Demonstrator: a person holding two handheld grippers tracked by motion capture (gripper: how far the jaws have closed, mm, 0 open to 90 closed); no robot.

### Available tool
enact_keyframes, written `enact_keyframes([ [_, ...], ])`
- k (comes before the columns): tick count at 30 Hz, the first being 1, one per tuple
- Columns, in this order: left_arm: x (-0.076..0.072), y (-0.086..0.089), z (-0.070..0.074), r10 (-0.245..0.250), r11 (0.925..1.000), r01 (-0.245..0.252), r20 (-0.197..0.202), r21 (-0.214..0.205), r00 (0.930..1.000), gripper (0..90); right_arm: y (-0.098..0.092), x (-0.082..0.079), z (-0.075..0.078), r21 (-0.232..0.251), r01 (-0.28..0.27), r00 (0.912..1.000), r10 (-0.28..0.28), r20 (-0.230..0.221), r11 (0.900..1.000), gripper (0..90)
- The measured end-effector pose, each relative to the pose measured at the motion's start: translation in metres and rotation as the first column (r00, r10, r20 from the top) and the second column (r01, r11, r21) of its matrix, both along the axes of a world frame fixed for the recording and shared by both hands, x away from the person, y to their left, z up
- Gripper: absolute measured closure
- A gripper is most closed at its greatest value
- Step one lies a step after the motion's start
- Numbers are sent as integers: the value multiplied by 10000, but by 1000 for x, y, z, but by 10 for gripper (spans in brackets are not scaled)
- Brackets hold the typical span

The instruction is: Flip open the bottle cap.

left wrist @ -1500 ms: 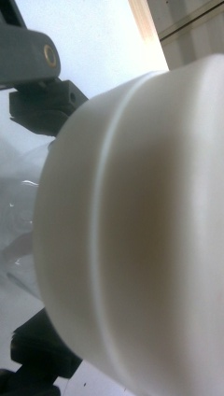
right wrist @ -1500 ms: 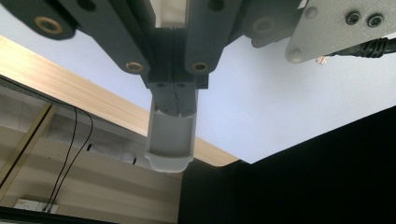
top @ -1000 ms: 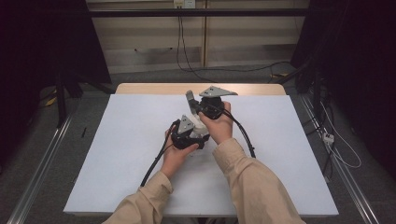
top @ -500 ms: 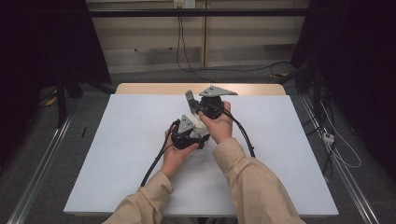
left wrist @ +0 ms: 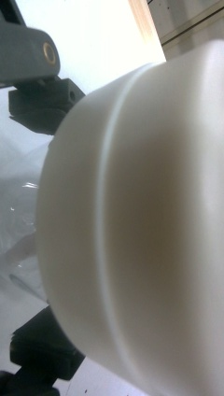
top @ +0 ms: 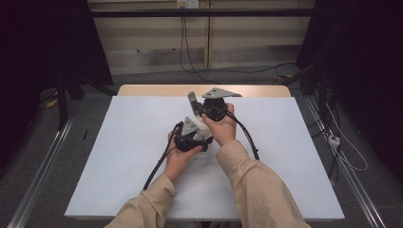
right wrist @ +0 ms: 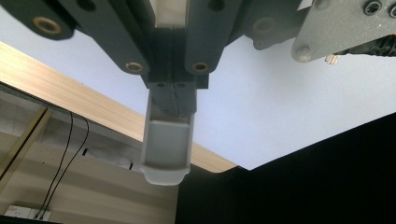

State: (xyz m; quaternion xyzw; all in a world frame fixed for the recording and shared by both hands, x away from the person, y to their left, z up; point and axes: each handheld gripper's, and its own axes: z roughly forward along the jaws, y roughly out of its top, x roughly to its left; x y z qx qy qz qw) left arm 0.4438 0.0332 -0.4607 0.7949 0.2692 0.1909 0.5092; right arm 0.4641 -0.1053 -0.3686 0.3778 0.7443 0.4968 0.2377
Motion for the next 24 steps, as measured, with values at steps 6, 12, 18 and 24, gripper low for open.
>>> enact_keyframes([
  [6, 0, 0, 0, -30, 10000, 30, -30, -20, 10000, 178, 0, 0, 0, 27, -4, 10000, 4, -50, 10000, 900],
  [12, 0, -1, 0, -16, 10000, 16, 13, 54, 10000, 178, 0, 1, 0, 17, 16, 10000, -15, -82, 10000, 900],
  [18, -1, -1, 0, -16, 10000, 16, 16, 58, 10000, 178, 1, 3, -1, 30, 31, 9999, -30, -144, 10000, 900],
  [24, -1, -1, 0, 11, 9999, -12, 78, 105, 10000, 178, 1, 4, -2, 71, 32, 9999, -31, -118, 10000, 900],
])
